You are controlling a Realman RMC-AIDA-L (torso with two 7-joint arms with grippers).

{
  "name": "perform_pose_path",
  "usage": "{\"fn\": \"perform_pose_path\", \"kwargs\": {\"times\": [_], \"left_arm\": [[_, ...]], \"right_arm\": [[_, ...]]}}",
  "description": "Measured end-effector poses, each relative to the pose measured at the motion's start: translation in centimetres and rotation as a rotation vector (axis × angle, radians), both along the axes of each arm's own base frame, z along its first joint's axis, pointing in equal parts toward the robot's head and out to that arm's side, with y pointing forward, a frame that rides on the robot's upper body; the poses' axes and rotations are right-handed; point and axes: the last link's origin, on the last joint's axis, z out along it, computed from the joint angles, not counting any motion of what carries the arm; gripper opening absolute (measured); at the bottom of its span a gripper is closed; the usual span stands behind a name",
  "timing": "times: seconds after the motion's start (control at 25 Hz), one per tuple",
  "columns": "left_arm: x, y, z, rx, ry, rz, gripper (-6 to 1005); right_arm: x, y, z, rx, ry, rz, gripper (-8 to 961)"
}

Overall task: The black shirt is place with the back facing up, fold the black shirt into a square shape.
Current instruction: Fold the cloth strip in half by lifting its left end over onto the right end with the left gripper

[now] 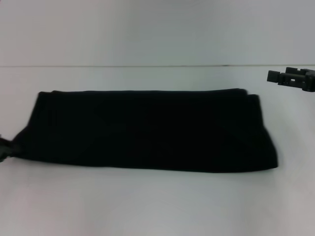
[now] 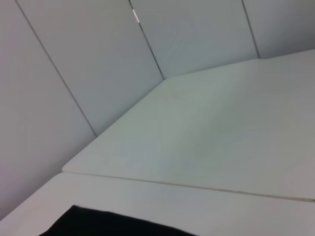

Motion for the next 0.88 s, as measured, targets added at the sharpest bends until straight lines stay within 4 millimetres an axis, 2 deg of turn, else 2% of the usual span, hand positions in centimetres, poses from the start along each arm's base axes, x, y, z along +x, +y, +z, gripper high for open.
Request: {"fn": "perform_pose_path", "kwargs": {"times": [0.32, 0.52, 0.56, 0.6, 0.72, 0.8, 0.84, 0.88], "left_arm": [[-2.1, -2.9, 3.9, 0.067, 0.04, 0.024, 50], [-0.8, -2.7, 4.9, 0.069, -0.015, -0.038, 51], [1.6, -1.4, 4.4, 0.046, -0.093, -0.125, 51], [2.3, -1.0, 4.2, 0.037, -0.116, -0.15, 51], [6.9, 1.8, 2.5, -0.02, -0.239, -0.299, 52], [11.4, 4.2, -0.1, -0.096, -0.324, -0.412, 52], [12.8, 5.0, -1.2, -0.123, -0.339, -0.44, 53], [15.2, 6.0, -3.0, -0.168, -0.356, -0.481, 53]], "right_arm": [[-0.3, 1.0, -0.6, 0.036, 0.024, -0.029, 930], [0.0, 1.3, -0.8, 0.055, 0.015, -0.046, 930], [0.5, 1.2, -0.6, 0.068, 0.011, -0.063, 930], [0.9, 1.1, -0.5, 0.078, 0.007, -0.078, 930], [2.8, 0.7, 0.4, 0.127, -0.015, -0.138, 930], [4.2, 0.2, 1.0, 0.156, -0.033, -0.179, 930], [4.9, -0.2, 1.4, 0.171, -0.042, -0.2, 930], [5.6, -0.6, 1.7, 0.181, -0.048, -0.213, 930]]}}
